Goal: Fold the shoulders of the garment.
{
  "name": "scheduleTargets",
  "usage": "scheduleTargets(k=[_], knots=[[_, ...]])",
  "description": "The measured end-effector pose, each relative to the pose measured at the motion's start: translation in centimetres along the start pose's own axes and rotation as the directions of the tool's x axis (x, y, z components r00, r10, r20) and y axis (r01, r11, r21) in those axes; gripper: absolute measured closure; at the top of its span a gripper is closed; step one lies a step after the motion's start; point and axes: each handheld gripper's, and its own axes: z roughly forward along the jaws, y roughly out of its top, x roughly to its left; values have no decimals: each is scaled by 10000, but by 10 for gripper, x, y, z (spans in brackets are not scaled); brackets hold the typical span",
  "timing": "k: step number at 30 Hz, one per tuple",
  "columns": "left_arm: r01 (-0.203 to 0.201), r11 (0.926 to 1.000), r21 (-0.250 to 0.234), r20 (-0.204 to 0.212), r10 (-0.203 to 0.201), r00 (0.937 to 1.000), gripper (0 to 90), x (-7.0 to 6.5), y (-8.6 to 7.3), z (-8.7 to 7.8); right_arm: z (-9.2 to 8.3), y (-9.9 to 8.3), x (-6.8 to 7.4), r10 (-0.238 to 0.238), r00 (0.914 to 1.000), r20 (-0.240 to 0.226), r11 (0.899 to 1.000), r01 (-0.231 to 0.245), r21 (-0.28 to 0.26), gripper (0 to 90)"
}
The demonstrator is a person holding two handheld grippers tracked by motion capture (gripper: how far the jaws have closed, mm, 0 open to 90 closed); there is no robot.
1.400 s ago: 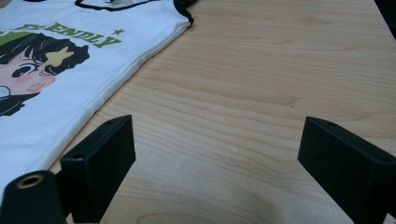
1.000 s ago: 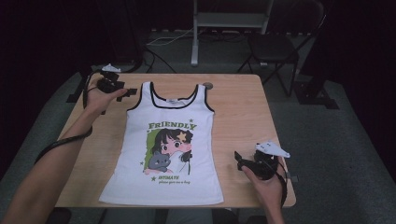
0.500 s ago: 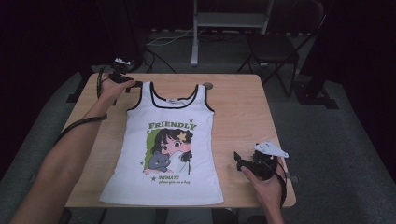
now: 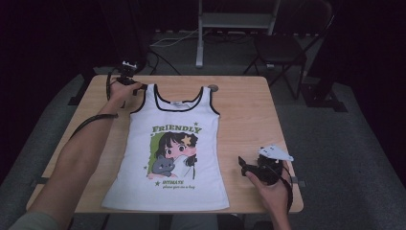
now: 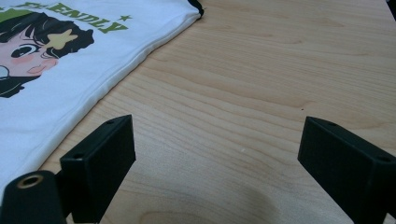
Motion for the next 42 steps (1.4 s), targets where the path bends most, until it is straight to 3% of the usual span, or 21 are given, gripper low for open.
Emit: scheduleTargets(k=[13,16,19,23,27,32,36,42], knots=[[-240,9996,154,128,238,9996,573,-8,8,9,2,1,4,-267,9996,-51,9996,267,94,105],[-318,9988,364,222,310,9993,631,-9,6,11,2,1,4,-286,9996,-67,9995,287,90,105],[-327,9980,539,58,324,9995,650,-8,1,15,2,1,5,-304,9995,-99,9995,305,76,105],[-347,9982,488,158,339,9993,667,-9,1,17,3,1,4,-344,9993,-130,9993,346,104,105],[-327,9987,400,219,318,9993,747,-9,0,17,3,1,4,-367,9992,-155,9992,369,133,105],[-141,9998,119,568,134,9983,853,-12,0,13,3,1,5,-403,9991,-163,9991,405,158,105],[-201,9998,-37,942,204,9953,863,-19,5,5,3,1,5,-446,9989,-157,9989,448,159,105],[-211,9994,-256,1112,239,9935,864,-23,10,-10,3,1,6,-495,9986,-168,9986,498,166,105]])
